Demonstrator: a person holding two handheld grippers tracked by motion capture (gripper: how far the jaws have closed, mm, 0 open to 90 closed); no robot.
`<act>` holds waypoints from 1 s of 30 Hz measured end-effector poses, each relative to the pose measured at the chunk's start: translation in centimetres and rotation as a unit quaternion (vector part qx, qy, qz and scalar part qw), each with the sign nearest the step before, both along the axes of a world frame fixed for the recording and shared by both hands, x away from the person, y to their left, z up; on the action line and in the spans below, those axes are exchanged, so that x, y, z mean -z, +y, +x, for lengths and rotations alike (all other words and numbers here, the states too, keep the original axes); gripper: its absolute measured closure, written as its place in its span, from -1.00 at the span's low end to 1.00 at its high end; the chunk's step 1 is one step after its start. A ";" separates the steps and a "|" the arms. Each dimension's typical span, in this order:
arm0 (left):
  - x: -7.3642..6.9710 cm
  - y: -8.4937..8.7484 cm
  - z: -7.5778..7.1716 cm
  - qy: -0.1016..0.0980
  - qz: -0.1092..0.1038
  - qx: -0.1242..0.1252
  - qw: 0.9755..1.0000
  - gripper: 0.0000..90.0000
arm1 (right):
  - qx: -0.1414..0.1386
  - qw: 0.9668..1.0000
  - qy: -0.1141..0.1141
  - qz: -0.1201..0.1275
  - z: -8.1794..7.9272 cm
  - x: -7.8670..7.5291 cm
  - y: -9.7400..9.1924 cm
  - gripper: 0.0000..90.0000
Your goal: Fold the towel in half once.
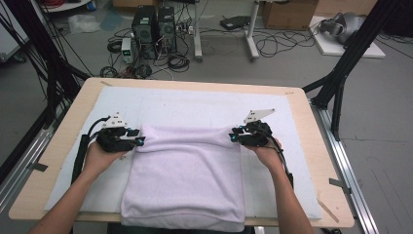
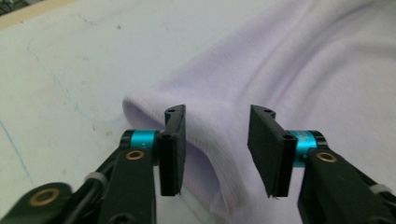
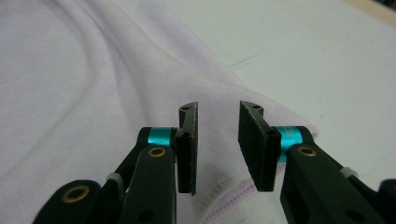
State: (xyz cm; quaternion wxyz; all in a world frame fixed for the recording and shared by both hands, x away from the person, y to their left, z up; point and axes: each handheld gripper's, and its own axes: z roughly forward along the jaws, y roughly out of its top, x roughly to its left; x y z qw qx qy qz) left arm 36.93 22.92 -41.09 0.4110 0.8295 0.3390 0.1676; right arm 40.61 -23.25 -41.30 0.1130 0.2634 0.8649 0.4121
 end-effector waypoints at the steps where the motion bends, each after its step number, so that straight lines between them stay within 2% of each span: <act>1: 0.5 -0.3 0.4 0.007 0.011 0.000 1.000 0.36 | 0.003 1.000 0.005 -0.008 0.2 0.4 0.0 0.47; 3: 1.6 -0.6 0.9 0.028 0.035 0.003 0.999 0.46 | 0.007 0.999 0.028 -0.030 0.8 1.5 0.1 0.47; 5: 2.4 -0.8 1.1 0.046 0.052 0.005 0.998 0.51 | 0.006 0.998 0.053 -0.037 1.0 2.4 0.1 0.60; 6: 2.5 -0.8 1.2 0.048 0.048 0.006 0.998 0.52 | 0.004 0.998 0.052 -0.032 0.9 2.6 0.0 0.85; 7: 2.4 -0.7 1.1 0.047 0.047 0.004 0.998 0.54 | -0.007 0.998 0.054 -0.025 0.7 2.6 -0.1 0.95; 10: 2.3 -0.7 1.0 0.048 0.053 0.004 0.997 0.53 | -0.021 0.997 0.061 -0.033 0.0 2.3 -0.2 1.00; 14: 2.4 -0.5 0.8 0.048 0.049 0.001 0.998 0.50 | -0.043 0.996 0.065 -0.053 -1.8 1.5 -0.5 1.00; 16: 2.3 -0.4 0.7 0.046 0.047 0.001 0.998 0.50 | -0.058 0.995 0.070 -0.046 -2.4 0.9 -0.8 0.99; 17: 2.2 -0.3 0.7 0.043 0.044 -0.001 0.998 0.49 | -0.065 0.995 0.068 -0.040 -2.6 0.5 -0.8 0.99; 19: 1.6 0.0 0.6 0.028 0.032 -0.005 0.999 0.49 | -0.062 0.997 0.043 -0.029 -2.7 -0.3 -1.0 0.94; 22: 0.9 0.6 0.7 0.005 0.009 -0.022 1.000 0.52 | -0.039 0.999 0.022 -0.020 -2.0 -0.8 -1.1 0.78; 23: 0.7 0.7 0.8 0.005 0.001 -0.025 1.000 0.53 | -0.029 0.999 0.016 -0.017 -1.6 -0.8 -1.0 0.71; 24: 0.6 0.8 1.0 0.008 0.003 -0.024 1.000 0.53 | -0.021 1.000 0.015 -0.012 -1.3 -0.8 -1.0 0.69; 27: 0.4 0.6 1.5 -0.001 -0.003 -0.021 1.000 0.54 | -0.006 1.000 0.003 0.003 -0.4 -0.6 -0.6 0.62; 28: 0.5 0.4 1.8 -0.003 -0.003 -0.023 1.000 0.53 | -0.005 1.000 0.005 0.003 -0.2 -0.5 -0.4 0.60; 30: 0.7 0.2 2.4 0.005 0.005 -0.028 1.000 0.45 | -0.004 1.000 0.003 -0.012 0.4 0.0 0.2 0.52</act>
